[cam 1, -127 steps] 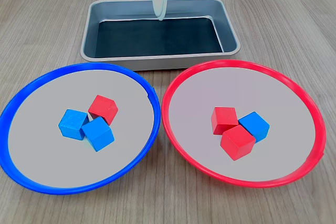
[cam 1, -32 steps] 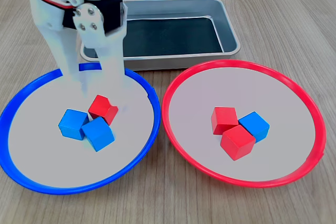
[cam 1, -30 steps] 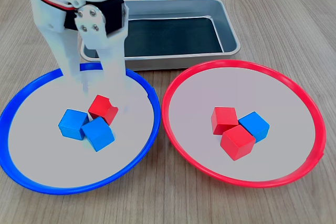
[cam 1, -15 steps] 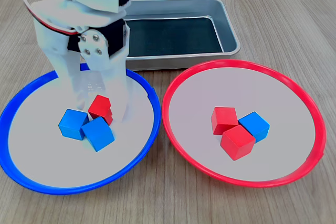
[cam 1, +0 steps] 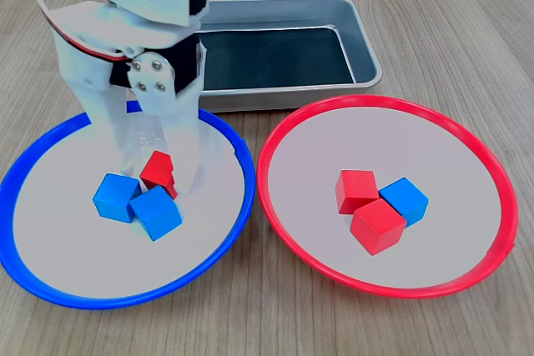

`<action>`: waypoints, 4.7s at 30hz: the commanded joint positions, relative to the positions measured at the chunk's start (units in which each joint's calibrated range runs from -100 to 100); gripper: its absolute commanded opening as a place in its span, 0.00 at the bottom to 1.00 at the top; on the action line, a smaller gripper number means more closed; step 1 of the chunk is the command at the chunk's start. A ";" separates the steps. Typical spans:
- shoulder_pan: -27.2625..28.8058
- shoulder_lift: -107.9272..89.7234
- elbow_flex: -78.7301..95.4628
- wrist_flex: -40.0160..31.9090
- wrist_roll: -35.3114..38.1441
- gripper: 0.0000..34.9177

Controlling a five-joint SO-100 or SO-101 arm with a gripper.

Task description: Relocate any misplaced blocks to their matching dishes.

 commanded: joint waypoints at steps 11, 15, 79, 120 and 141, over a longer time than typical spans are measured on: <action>-0.89 0.23 -1.55 -1.17 0.34 0.24; -1.36 0.14 -1.55 -1.17 0.34 0.05; -24.89 -5.06 2.19 1.72 -9.13 0.01; -24.61 -9.07 -1.27 6.59 -15.48 0.57; -28.47 -18.20 6.10 7.99 -35.26 0.51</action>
